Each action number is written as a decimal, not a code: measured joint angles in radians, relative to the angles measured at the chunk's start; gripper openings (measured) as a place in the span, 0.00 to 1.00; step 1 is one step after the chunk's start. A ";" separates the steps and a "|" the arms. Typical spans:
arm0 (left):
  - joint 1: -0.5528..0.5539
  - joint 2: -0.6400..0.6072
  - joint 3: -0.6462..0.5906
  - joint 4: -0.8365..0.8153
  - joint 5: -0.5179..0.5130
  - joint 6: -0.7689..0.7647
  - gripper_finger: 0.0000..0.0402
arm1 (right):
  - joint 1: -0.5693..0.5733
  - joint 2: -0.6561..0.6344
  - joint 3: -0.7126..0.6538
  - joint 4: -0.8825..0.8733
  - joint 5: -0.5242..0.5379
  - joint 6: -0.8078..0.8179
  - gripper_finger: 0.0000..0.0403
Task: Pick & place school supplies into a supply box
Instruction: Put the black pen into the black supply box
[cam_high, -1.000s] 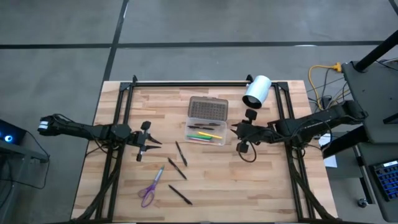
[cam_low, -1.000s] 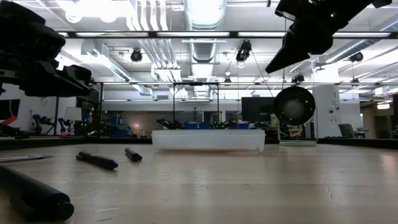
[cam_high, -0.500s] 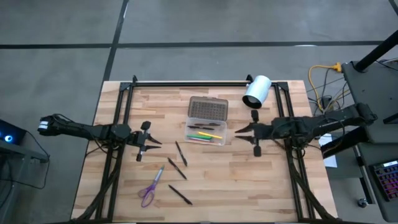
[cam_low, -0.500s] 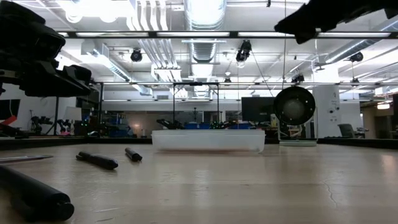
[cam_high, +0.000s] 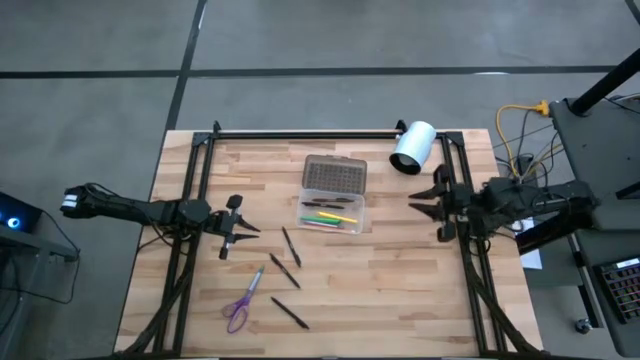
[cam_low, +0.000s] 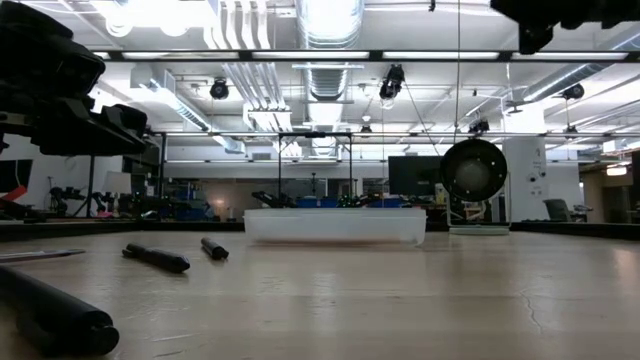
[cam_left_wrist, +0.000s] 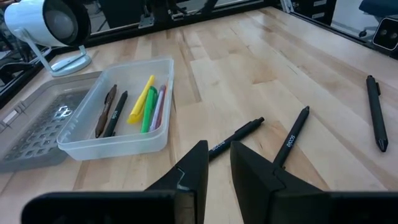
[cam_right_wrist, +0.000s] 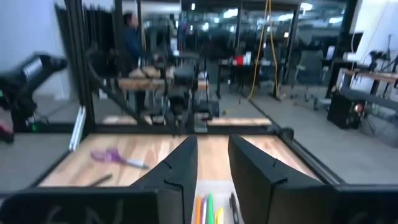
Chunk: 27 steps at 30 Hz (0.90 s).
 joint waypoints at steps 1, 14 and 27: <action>0.000 0.000 0.000 0.000 0.000 0.000 0.13 | 0.000 -0.025 -0.005 -0.001 0.000 0.006 0.20; 0.000 0.000 0.000 0.000 0.000 0.000 0.13 | 0.001 -0.297 -0.092 -0.006 0.000 0.010 0.18; 0.000 0.000 0.000 0.000 0.000 0.000 0.13 | 0.001 -0.338 -0.171 0.161 -0.005 0.016 0.21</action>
